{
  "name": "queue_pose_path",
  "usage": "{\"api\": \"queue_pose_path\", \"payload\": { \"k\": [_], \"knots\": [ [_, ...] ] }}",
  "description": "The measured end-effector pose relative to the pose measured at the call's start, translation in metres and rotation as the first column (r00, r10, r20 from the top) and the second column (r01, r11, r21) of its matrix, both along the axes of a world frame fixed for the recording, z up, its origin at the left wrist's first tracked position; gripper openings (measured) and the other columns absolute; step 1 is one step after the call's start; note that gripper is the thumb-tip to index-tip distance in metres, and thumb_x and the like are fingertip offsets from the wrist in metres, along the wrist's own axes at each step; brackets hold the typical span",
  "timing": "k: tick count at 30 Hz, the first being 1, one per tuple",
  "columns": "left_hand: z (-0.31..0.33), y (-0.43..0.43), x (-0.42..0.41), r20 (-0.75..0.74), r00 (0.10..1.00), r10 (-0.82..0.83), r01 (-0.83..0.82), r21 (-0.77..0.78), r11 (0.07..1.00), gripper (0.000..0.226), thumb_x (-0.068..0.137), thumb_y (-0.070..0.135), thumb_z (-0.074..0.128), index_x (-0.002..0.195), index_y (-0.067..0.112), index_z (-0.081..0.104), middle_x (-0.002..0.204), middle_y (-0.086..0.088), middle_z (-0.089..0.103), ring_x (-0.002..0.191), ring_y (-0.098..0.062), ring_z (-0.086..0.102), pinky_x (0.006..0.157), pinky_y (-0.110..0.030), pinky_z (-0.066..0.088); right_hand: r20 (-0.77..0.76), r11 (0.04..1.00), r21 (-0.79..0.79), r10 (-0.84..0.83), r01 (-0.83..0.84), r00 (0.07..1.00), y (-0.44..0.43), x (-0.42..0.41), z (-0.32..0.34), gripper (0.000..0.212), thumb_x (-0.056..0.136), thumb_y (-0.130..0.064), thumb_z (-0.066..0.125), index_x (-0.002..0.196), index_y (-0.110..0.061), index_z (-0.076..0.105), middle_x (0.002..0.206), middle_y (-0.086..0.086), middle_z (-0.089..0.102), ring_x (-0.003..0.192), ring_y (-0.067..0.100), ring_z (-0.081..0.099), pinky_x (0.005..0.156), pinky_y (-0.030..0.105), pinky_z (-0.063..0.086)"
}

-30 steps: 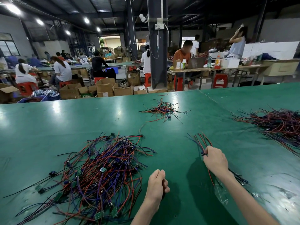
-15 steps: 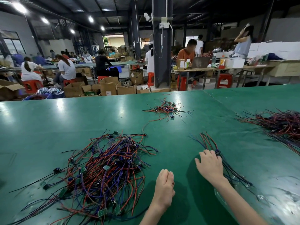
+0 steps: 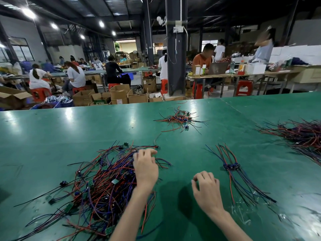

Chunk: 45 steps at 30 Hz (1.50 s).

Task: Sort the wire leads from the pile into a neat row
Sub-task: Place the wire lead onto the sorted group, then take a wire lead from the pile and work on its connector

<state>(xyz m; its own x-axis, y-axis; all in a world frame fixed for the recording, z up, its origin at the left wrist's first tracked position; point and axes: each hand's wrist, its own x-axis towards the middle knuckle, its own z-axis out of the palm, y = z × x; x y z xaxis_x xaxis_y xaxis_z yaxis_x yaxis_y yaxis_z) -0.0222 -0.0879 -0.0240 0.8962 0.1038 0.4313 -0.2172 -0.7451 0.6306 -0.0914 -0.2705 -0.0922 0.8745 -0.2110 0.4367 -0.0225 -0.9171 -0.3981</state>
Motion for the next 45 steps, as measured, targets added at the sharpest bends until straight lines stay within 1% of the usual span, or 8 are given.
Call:
{"api": "queue_pose_path", "payload": {
  "k": [6,14,22,30,34,38,42,45],
  "knots": [
    [-0.007,0.03,0.05,-0.191,0.974,0.118,0.037,0.655,0.755,0.034,0.094,0.038,0.054,0.124,0.022,0.051,0.131,0.0,0.048,0.126,-0.024,0.035,0.101,-0.042,0.028,0.018,0.996,-0.032,0.088,-0.087,0.996,0.0,0.001,-0.004,0.017,0.093,-0.029,0.057,0.082,-0.017,0.06,0.09,-0.006,0.057,0.093,0.018,0.05,0.083,0.031,0.037],
    [-0.013,0.036,0.057,-0.011,0.997,0.077,-0.046,0.711,0.702,0.026,0.091,0.042,0.056,0.107,0.022,0.054,0.107,0.007,0.064,0.113,-0.019,0.047,0.096,-0.039,0.026,0.018,0.991,-0.048,0.129,-0.128,0.991,0.001,0.001,-0.004,0.017,0.091,-0.028,0.06,0.078,-0.017,0.06,0.086,-0.005,0.057,0.088,0.019,0.051,0.08,0.031,0.037],
    [0.029,0.039,0.041,0.279,0.948,-0.154,0.081,0.254,0.964,0.018,0.089,0.015,0.064,0.088,0.003,0.051,0.078,-0.011,0.06,0.07,-0.024,0.054,0.067,-0.032,0.042,0.021,0.992,-0.01,0.126,-0.126,0.992,0.001,0.0,-0.003,0.017,0.089,-0.027,0.063,0.074,-0.018,0.059,0.082,-0.007,0.057,0.085,0.017,0.051,0.077,0.028,0.034],
    [0.093,0.012,0.005,0.563,0.815,-0.137,0.217,-0.078,0.973,0.017,0.097,0.013,0.051,0.107,-0.001,0.051,0.091,-0.007,0.061,0.06,-0.021,0.058,0.055,-0.032,0.049,0.015,0.989,0.07,0.127,-0.128,0.992,0.001,-0.004,0.001,0.02,0.087,-0.023,0.067,0.071,-0.018,0.056,0.078,-0.005,0.058,0.081,0.019,0.053,0.075,0.029,0.037],
    [0.08,-0.005,-0.014,0.237,0.947,-0.217,0.285,-0.312,0.906,0.014,0.095,0.018,0.054,0.106,0.011,0.052,0.077,0.002,0.064,0.052,-0.009,0.059,0.048,-0.02,0.049,0.048,0.973,0.168,0.15,-0.156,0.988,-0.001,-0.005,0.003,0.014,0.09,-0.022,0.063,0.077,-0.018,0.06,0.082,-0.007,0.061,0.084,0.015,0.051,0.077,0.029,0.035],
    [0.017,-0.019,-0.033,-0.146,0.92,-0.365,0.262,-0.463,0.847,0.017,0.094,0.015,0.058,0.08,0.007,0.065,0.066,0.0,0.068,0.039,-0.003,0.052,0.043,-0.017,0.046,0.095,0.933,0.301,0.175,-0.196,0.98,0.0,-0.005,0.007,0.004,0.091,-0.018,0.063,0.088,-0.016,0.065,0.087,-0.014,0.06,0.088,0.014,0.053,0.084,0.031,0.039],
    [-0.033,-0.025,-0.051,-0.248,0.858,-0.45,0.2,-0.646,0.737,0.021,0.092,0.013,0.06,0.074,0.005,0.066,0.062,-0.005,0.069,0.041,-0.008,0.052,0.044,-0.022,0.045,0.084,0.884,0.4,0.23,-0.244,0.97,-0.001,-0.006,0.009,0.01,0.089,-0.022,0.066,0.097,-0.016,0.068,0.089,-0.015,0.06,0.093,0.012,0.054,0.088,0.026,0.041],
    [-0.05,-0.026,-0.058,-0.256,0.846,-0.467,0.176,-0.694,0.698,0.021,0.091,0.016,0.061,0.074,0.005,0.067,0.065,-0.016,0.069,0.044,-0.011,0.053,0.047,-0.025,0.046,0.07,0.744,0.594,0.332,-0.307,0.941,0.003,-0.01,0.012,0.011,0.084,-0.02,0.072,0.094,-0.023,0.069,0.088,-0.013,0.066,0.089,0.008,0.06,0.081,0.014,0.042]
  ]
}}
